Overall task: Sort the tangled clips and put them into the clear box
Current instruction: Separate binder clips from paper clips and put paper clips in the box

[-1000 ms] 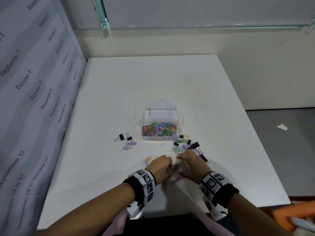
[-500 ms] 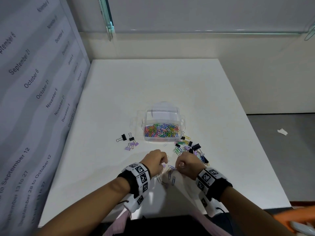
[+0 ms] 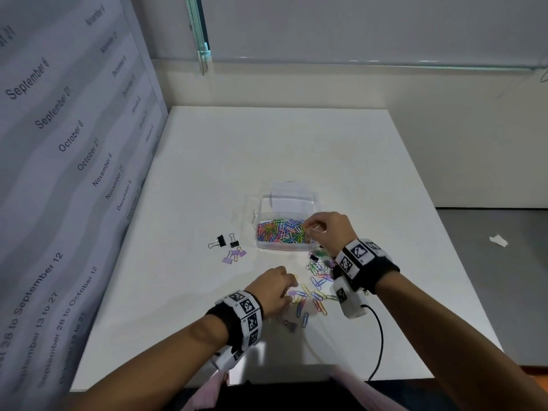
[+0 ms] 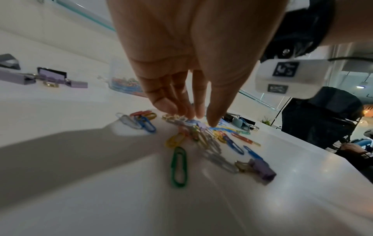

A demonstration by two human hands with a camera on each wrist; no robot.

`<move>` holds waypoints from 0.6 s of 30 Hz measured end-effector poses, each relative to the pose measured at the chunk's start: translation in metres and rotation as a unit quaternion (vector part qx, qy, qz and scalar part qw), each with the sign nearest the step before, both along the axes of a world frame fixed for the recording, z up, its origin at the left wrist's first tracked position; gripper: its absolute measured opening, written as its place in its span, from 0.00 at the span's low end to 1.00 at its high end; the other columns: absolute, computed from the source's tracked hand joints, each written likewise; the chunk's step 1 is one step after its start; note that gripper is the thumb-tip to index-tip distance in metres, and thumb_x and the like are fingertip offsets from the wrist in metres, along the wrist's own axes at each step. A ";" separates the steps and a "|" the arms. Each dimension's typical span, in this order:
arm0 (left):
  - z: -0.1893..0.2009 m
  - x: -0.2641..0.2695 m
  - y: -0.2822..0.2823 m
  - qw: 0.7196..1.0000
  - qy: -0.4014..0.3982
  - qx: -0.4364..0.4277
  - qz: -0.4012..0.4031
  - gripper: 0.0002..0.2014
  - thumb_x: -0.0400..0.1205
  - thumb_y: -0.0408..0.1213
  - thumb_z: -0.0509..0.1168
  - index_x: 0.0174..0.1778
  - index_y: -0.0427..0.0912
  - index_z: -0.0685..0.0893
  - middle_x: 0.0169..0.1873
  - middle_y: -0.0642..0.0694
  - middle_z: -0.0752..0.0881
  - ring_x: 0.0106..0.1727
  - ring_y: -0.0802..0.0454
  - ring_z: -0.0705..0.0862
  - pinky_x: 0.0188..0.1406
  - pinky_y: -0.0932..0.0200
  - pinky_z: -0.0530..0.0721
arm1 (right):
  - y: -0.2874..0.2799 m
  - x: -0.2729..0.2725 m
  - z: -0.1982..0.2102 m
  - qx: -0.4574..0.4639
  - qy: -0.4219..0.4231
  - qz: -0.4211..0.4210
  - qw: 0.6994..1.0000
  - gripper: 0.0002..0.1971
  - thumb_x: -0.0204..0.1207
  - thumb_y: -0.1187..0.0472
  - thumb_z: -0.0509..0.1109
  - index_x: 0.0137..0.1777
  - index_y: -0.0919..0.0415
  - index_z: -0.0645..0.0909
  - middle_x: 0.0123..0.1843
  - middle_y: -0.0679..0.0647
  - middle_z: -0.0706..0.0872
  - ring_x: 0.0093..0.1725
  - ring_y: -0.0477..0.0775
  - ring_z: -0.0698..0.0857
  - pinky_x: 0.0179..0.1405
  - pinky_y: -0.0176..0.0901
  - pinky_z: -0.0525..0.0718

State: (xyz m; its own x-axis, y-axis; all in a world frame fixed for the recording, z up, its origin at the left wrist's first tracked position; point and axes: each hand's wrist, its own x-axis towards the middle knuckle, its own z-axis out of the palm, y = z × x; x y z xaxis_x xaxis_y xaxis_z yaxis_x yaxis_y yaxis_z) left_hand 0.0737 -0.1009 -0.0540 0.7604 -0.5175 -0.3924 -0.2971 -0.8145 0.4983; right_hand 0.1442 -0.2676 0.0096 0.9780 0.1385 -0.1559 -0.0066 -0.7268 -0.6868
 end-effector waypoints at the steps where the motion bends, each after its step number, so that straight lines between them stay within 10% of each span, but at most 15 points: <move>1: 0.000 0.001 -0.002 1.000 -0.002 0.004 -0.004 0.17 0.79 0.36 0.64 0.65 0.41 0.78 0.58 0.39 0.78 0.58 0.41 0.80 0.60 0.52 0.76 | 0.002 0.003 0.002 0.007 -0.013 0.000 1.000 0.08 0.71 0.69 0.69 0.48 0.61 0.87 0.48 0.57 0.91 0.45 0.49 0.86 0.50 0.39 0.84; 9: -0.001 0.004 -0.004 1.000 -0.014 0.003 -0.019 0.07 0.76 0.29 0.62 0.48 0.38 0.81 0.52 0.38 0.80 0.54 0.40 0.80 0.50 0.53 0.75 | -0.008 -0.015 -0.012 -0.026 0.023 0.021 0.999 0.15 0.69 0.74 0.64 0.48 0.56 0.87 0.52 0.54 0.89 0.45 0.52 0.85 0.48 0.41 0.84; 13: 0.000 0.004 -0.004 1.000 -0.001 -0.027 -0.016 0.05 0.76 0.28 0.60 0.41 0.40 0.79 0.47 0.39 0.86 0.50 0.42 0.81 0.43 0.57 0.71 | -0.023 -0.042 -0.031 -0.079 0.082 0.110 0.987 0.13 0.64 0.71 0.68 0.47 0.58 0.86 0.47 0.53 0.88 0.36 0.34 0.80 0.34 0.18 0.69; 18: -0.002 -0.002 -0.004 0.999 0.017 -0.028 -0.037 0.09 0.76 0.30 0.63 0.50 0.42 0.81 0.49 0.42 0.88 0.53 0.43 0.83 0.51 0.54 0.79 | -0.040 -0.077 -0.057 -0.049 0.074 0.158 0.983 0.18 0.60 0.61 0.75 0.52 0.63 0.82 0.49 0.58 0.84 0.48 0.45 0.77 0.51 0.45 0.81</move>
